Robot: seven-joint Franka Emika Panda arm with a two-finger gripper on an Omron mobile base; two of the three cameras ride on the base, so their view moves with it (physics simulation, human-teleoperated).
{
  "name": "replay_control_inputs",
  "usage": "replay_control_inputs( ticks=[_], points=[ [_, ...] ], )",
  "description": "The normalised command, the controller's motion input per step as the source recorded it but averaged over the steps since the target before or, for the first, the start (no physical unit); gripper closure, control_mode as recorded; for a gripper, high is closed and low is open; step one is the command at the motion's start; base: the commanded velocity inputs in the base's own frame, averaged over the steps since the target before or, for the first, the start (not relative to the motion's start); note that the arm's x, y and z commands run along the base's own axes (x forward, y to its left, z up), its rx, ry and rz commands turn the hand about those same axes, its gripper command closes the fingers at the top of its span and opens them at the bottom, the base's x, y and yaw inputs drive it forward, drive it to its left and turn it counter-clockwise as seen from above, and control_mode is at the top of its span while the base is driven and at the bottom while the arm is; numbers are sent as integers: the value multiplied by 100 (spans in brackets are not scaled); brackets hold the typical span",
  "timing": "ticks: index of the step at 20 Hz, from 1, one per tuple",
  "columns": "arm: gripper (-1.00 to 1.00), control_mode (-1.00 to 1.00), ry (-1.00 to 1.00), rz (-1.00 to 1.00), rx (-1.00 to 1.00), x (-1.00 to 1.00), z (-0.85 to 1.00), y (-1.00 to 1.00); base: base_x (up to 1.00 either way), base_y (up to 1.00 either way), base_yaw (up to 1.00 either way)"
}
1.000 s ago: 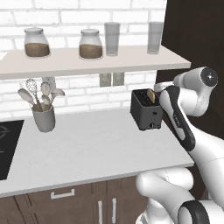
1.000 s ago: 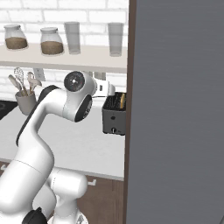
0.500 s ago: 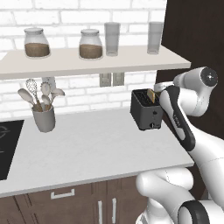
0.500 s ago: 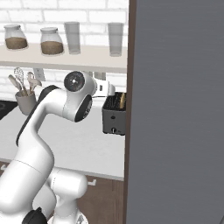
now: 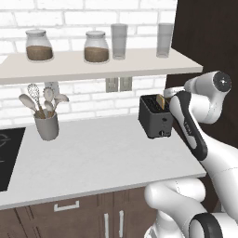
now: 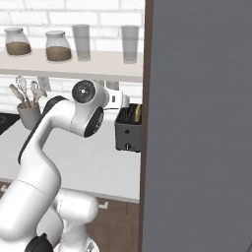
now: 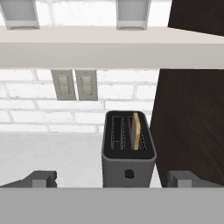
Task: Start the toaster. Once the lever pops up, take the bread to the plate on the dining counter.
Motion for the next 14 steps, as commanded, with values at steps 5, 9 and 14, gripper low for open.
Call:
replay_control_inputs(
  ticks=[5, 9, 14],
  points=[
    [-100, -100, 0, 0, 0, 0, 0, 0, 0, 0, 0],
    [-100, -100, -8, -1, 0, -7, -7, -4, 0, 0, 0],
    [-100, -100, -4, -2, 0, -5, -35, -24, 0, 0, 0]
  ],
)
